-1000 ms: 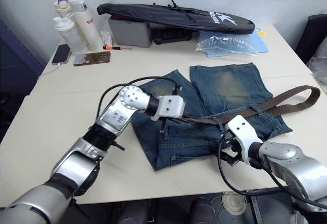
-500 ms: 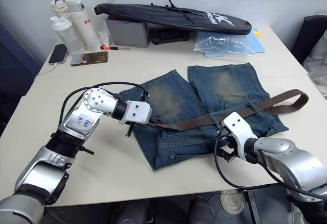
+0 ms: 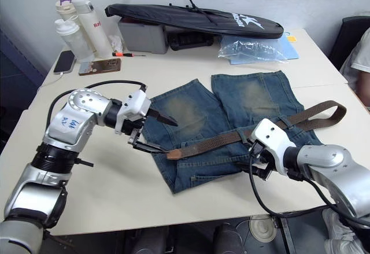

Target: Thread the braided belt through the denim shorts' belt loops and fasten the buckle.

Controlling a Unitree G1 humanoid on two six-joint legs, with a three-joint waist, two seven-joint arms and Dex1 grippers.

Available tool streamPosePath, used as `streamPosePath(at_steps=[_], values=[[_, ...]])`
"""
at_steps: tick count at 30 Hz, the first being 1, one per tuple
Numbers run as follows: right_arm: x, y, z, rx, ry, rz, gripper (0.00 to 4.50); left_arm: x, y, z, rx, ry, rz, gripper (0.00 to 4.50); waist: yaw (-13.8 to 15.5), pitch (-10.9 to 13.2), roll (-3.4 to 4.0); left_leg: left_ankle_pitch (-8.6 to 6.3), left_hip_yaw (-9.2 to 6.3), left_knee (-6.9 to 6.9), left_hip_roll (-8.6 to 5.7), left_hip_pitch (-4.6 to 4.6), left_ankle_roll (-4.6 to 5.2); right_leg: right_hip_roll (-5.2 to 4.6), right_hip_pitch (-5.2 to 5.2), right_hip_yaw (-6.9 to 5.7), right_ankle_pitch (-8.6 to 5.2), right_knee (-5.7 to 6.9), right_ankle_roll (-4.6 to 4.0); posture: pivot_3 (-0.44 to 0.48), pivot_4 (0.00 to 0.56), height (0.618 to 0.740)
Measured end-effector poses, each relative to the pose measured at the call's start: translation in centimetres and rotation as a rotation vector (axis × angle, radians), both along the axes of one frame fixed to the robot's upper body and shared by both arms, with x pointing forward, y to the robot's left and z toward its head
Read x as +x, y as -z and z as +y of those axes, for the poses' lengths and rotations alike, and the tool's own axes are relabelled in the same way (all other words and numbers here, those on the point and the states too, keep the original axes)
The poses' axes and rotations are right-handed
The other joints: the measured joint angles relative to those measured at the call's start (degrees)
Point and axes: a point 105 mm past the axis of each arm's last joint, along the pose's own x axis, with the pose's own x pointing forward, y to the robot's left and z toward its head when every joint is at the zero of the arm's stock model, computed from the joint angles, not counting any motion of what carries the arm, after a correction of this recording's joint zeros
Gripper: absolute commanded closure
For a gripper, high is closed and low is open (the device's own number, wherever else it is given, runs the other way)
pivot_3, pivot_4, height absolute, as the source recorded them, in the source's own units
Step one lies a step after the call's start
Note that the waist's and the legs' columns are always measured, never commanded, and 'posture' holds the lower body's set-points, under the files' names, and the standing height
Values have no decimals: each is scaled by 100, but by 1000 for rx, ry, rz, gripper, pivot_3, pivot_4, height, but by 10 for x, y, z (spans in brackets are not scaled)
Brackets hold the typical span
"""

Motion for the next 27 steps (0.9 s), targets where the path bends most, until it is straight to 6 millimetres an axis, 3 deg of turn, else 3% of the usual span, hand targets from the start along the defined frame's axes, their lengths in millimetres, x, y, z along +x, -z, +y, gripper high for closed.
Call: streamPosePath(at_steps=[4,7,11,13,14,16,17,20,27], values=[[-3,1,8,-59,-93,-23,0,3,-7,3,-6,-20,-6,41,2,1,-5,0,0,0,1,2,-1,1,2,0,0,-4,0,0,150,658],[-8,23,24,-122,-205,-3,0,7,-7,2,4,-53,-33,41,23,2,-7,1,0,5,-2,0,-2,-6,3,1,0,-4,0,0,150,658],[0,38,23,-171,-203,-6,1100,7,-4,0,9,-59,-38,0,8,1,-10,1,5,10,-4,-2,-2,-8,1,5,0,0,0,0,150,658],[4,47,18,-198,-187,5,1861,5,-3,-1,12,-55,-39,0,10,1,-9,0,4,10,-4,-1,-2,-8,1,5,0,2,0,0,150,658],[7,52,15,-226,-181,-2,2504,3,0,-1,13,-57,-30,0,16,0,-9,0,3,12,-3,-1,-2,-7,0,4,0,5,0,0,150,658],[14,51,9,-249,-172,-26,2976,2,0,-2,12,-63,-27,0,17,0,-9,1,2,15,-2,-1,-3,-6,2,3,0,5,0,0,150,658],[18,52,6,-261,-167,-38,3589,0,0,-3,13,-61,-31,0,20,0,-8,1,2,18,-3,1,-3,-8,6,3,0,4,0,0,150,658],[26,50,-1,-286,-162,-72,4315,0,3,-3,11,-73,-25,0,24,0,-8,0,2,28,-4,1,-3,-11,8,4,0,2,0,0,150,658],[56,43,-43,-406,-97,-159,4383,-1,5,-8,-2,-93,-40,0,24,-2,-7,0,4,35,-8,1,-2,-16,8,7,0,4,0,0,150,658]])
